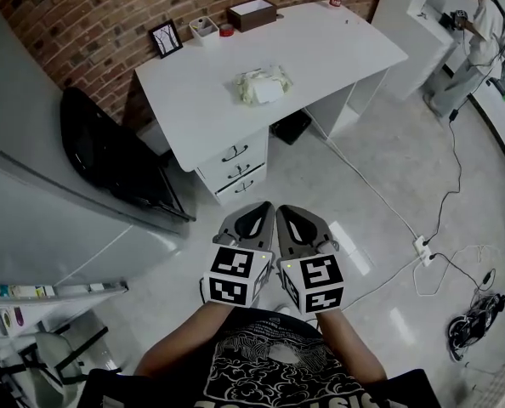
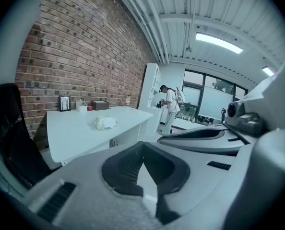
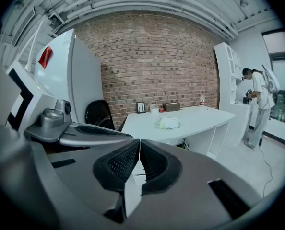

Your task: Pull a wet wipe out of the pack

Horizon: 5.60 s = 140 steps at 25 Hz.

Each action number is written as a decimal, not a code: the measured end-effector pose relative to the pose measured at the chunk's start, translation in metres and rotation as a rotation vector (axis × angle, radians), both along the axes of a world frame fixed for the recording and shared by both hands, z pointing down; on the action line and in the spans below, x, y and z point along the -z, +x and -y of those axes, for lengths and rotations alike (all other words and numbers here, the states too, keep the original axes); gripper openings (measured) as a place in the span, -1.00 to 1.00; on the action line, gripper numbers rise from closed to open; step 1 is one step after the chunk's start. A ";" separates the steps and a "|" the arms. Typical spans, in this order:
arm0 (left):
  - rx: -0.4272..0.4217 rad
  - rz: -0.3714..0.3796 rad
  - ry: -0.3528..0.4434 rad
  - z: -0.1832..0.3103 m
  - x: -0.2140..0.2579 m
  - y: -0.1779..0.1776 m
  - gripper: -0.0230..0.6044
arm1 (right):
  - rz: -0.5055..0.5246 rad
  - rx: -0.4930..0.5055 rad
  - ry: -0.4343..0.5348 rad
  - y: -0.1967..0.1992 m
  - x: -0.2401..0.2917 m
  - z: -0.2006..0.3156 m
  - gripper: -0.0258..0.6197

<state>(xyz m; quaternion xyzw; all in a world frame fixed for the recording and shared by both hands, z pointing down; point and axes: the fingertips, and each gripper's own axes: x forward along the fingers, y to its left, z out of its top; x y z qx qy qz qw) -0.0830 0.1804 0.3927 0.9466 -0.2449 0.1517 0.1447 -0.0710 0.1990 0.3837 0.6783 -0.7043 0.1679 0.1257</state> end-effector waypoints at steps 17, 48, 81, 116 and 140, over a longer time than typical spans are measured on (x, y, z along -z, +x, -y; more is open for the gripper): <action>-0.056 -0.009 -0.012 0.087 -0.003 -0.003 -0.89 | -0.042 -0.068 -0.019 0.004 -0.002 0.084 -0.86; 0.035 0.041 -0.011 0.202 -0.023 0.096 -0.89 | -0.011 0.060 -0.041 0.101 -0.025 0.206 -0.86; 0.370 0.108 -0.074 0.320 -0.041 0.165 -0.89 | 0.011 0.417 -0.120 0.183 -0.044 0.337 -0.86; 0.312 0.092 -0.173 0.425 -0.086 0.155 -0.89 | -0.089 0.424 -0.367 0.174 -0.119 0.435 -0.85; 0.311 0.095 -0.204 0.438 -0.095 0.154 -0.89 | -0.047 0.466 -0.554 0.174 -0.139 0.440 -0.77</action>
